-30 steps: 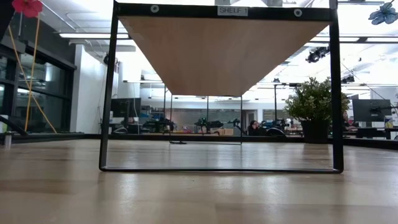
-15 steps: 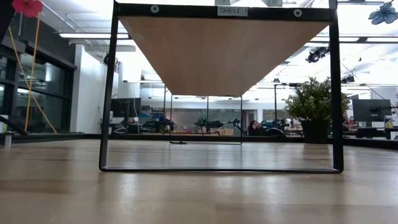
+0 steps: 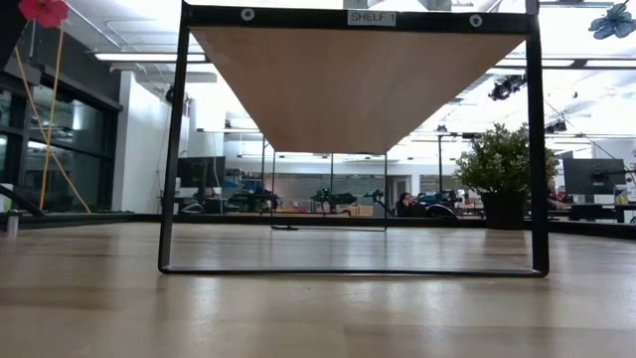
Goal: Pick and place flowers into a vace then onto a shelf
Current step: Put the violet flowers into the right transparent vase
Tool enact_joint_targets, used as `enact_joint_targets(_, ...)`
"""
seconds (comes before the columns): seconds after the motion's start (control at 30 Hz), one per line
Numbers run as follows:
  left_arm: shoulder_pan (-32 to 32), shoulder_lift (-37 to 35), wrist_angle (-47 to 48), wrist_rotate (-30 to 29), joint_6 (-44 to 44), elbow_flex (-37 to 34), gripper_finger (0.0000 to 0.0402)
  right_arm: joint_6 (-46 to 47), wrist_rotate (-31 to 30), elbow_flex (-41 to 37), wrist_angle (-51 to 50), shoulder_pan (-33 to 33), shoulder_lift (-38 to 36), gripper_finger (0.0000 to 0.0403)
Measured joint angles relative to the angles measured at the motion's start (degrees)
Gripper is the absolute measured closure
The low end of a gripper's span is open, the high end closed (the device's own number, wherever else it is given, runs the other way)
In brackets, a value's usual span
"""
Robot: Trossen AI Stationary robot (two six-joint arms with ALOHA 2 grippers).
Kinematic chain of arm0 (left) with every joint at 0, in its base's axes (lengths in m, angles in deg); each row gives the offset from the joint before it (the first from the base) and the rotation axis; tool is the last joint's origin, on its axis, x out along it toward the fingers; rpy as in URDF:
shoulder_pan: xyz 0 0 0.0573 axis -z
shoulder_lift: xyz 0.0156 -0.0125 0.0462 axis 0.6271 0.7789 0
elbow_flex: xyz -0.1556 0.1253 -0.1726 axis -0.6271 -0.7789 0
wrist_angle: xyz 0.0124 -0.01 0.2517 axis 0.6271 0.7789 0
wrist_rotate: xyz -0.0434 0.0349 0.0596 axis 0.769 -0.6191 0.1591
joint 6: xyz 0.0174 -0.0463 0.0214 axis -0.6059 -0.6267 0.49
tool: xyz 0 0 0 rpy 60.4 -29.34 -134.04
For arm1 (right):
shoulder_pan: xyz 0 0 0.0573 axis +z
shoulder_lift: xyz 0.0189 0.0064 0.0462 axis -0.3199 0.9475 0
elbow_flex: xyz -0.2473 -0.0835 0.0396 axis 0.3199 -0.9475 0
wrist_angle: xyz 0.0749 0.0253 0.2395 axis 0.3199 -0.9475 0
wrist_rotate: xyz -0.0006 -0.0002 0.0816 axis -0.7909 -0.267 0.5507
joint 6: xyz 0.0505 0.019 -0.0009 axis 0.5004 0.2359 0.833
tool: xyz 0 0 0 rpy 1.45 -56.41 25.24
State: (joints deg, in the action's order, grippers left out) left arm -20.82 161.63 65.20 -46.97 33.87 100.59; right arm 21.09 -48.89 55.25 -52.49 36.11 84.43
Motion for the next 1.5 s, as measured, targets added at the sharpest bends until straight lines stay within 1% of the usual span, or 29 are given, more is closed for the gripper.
enact_joint_targets(0.23, 0.0, 0.0, -3.3, 0.1, 0.2, 0.0, 0.0080, 0.0, -0.2, 0.0, -0.1, 0.0, 0.0, 0.0402)
enact_joint_targets(0.6, 0.0, 0.7, -5.9, 0.8, 0.0, 0.0, 0.0080, 0.0, 0.0, 0.0, -0.3, 0.0, 0.0, 0.0402)
enact_joint_targets(0.83, 0.0, 0.5, -5.1, 0.8, 0.0, 0.0, 0.0080, 0.0, 0.1, 0.0, -0.3, 0.0, 0.0, 0.0402)
enact_joint_targets(1.0, 0.0, -3.7, -0.2, 0.2, 0.0, 0.0, 0.0080, 0.0, 0.8, 0.0, -0.3, 0.0, 0.0, 0.0402)
enact_joint_targets(1.13, 0.1, -7.4, 2.4, -2.1, 1.4, 0.1, 0.0080, 0.0, 0.8, 0.0, -0.3, 0.0, 0.0, 0.0402)
enact_joint_targets(1.27, 0.7, -10.6, 3.8, -2.2, 0.3, 0.0, 0.0080, 0.0, 1.1, 0.0, -0.5, 0.0, 0.0, 0.0402)
enact_joint_targets(1.37, 2.9, -11.9, 4.6, -2.0, -1.2, 0.1, 0.0080, 0.3, 2.3, 0.0, -1.2, 0.4, -0.2, 0.0402)
enact_joint_targets(1.5, 7.0, -11.7, 6.1, -1.9, -3.1, 0.0, 0.0080, 0.4, 2.1, 0.0, -1.4, 1.0, -0.9, 0.0402)
